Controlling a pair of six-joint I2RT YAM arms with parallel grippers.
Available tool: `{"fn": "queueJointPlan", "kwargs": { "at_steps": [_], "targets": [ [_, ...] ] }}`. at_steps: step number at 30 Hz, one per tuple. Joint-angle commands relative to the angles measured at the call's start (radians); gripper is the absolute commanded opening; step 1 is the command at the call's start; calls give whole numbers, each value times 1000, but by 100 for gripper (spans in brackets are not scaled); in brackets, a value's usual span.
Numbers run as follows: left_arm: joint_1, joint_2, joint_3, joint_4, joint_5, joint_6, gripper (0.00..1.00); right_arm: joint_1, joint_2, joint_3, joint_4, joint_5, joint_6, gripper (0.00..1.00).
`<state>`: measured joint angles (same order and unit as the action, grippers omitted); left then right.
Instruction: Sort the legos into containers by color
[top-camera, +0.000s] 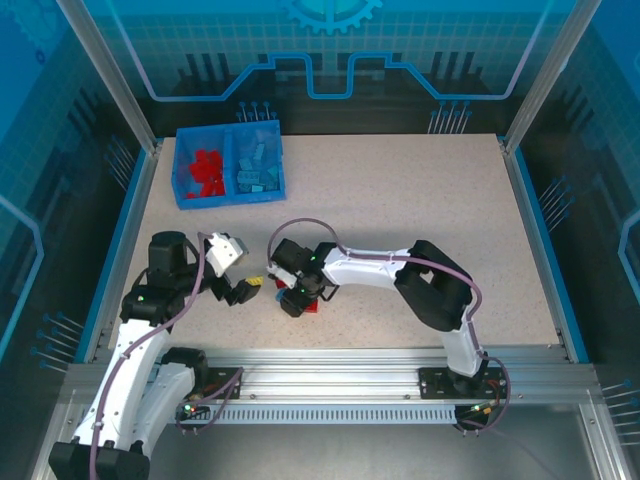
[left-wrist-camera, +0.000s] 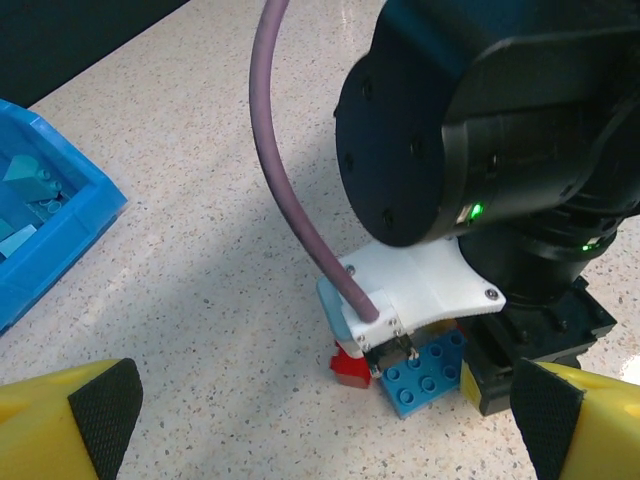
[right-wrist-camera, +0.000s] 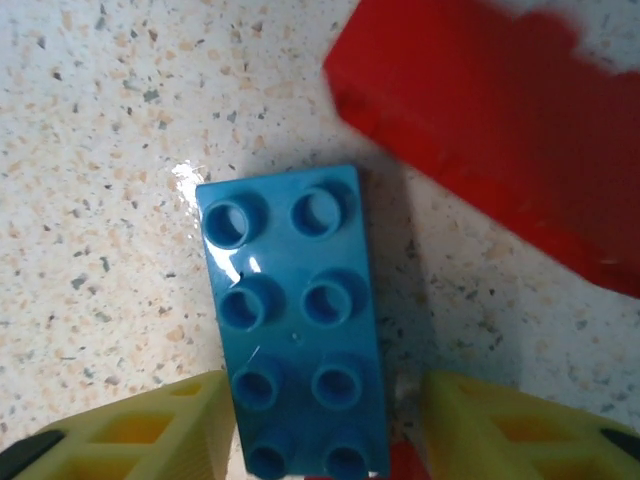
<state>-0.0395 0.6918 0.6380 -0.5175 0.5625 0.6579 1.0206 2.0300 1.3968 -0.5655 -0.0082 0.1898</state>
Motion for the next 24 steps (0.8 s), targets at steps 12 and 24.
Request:
{"fn": "queueJointPlan", "kwargs": {
  "at_steps": [12, 24],
  "targets": [
    [-2, -115, -137, 85, 118, 183, 99, 31, -38, 1, 2, 71, 1, 20],
    [-2, -93, -201, 345, 184, -16, 99, -89, -230, 42, 103, -3, -4, 21]
  ]
}}
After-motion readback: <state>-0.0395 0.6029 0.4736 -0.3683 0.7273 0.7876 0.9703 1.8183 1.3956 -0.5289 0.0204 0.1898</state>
